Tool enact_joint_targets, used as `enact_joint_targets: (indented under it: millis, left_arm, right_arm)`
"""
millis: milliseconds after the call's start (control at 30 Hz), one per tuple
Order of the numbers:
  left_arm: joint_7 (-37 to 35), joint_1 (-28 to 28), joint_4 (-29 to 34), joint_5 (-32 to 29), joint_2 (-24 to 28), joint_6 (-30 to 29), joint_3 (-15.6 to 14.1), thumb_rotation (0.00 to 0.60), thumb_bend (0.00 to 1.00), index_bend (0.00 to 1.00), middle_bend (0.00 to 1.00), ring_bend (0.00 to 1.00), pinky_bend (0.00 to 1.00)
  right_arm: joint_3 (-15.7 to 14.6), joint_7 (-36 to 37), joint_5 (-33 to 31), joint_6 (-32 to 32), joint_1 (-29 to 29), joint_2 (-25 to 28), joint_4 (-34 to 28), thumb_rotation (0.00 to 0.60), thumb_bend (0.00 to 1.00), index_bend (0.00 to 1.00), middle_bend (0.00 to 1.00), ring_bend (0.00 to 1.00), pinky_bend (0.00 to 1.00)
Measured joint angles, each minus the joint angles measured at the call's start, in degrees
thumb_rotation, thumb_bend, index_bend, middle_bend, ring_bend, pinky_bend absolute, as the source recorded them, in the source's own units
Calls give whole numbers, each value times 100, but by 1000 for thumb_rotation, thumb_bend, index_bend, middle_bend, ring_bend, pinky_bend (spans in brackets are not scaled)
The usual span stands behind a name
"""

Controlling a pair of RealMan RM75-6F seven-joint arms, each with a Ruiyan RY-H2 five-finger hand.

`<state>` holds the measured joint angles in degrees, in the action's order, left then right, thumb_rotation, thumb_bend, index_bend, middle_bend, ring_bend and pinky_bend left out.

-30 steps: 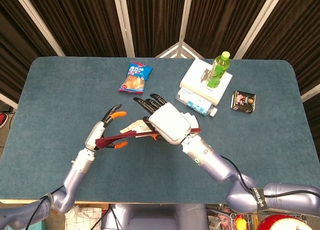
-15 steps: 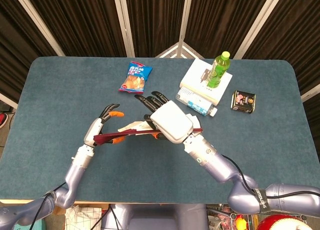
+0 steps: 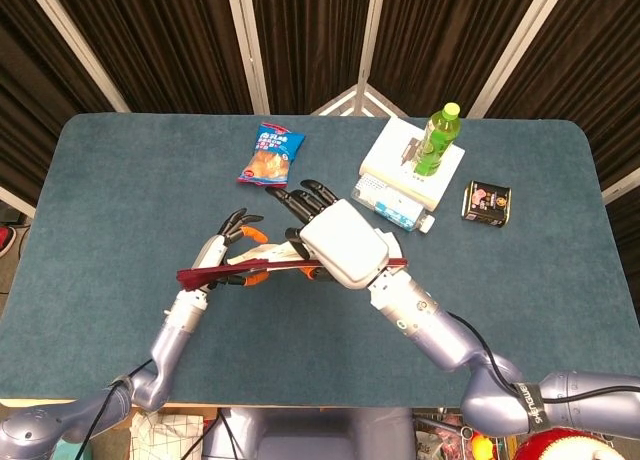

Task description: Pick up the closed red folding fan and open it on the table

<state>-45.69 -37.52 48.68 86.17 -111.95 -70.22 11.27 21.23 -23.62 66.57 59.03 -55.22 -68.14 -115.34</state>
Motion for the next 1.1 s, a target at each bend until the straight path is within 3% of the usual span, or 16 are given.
enact_joint_targets:
  millis: [133, 467, 867, 1100]
  left_arm:
    - [326, -5, -30, -154, -84, -32, 112, 600, 396, 584, 313, 0, 111]
    - [871, -38, -123, -258, -55, -209, 217, 600, 429, 663, 380, 0, 143]
    - [556, -161, -1145, -244, -188, -391, 253, 600, 430, 705, 423, 4, 184]
    - [436, -112, -1589, -172, -225, -883, 227, 600, 426, 686, 404, 4, 184]
  right_arm:
    - [2, 106, 25, 38, 50, 111, -60, 600, 395, 871, 123, 214, 162]
    - [43, 466, 63, 155, 255, 473, -90, 600, 394, 871, 123, 214, 162]
    - [88, 1135, 276, 272, 589, 949, 22, 600, 395, 880, 123, 214, 162]
    - [82, 1351, 350, 328, 709, 1048, 98, 600, 394, 879, 123, 214, 162]
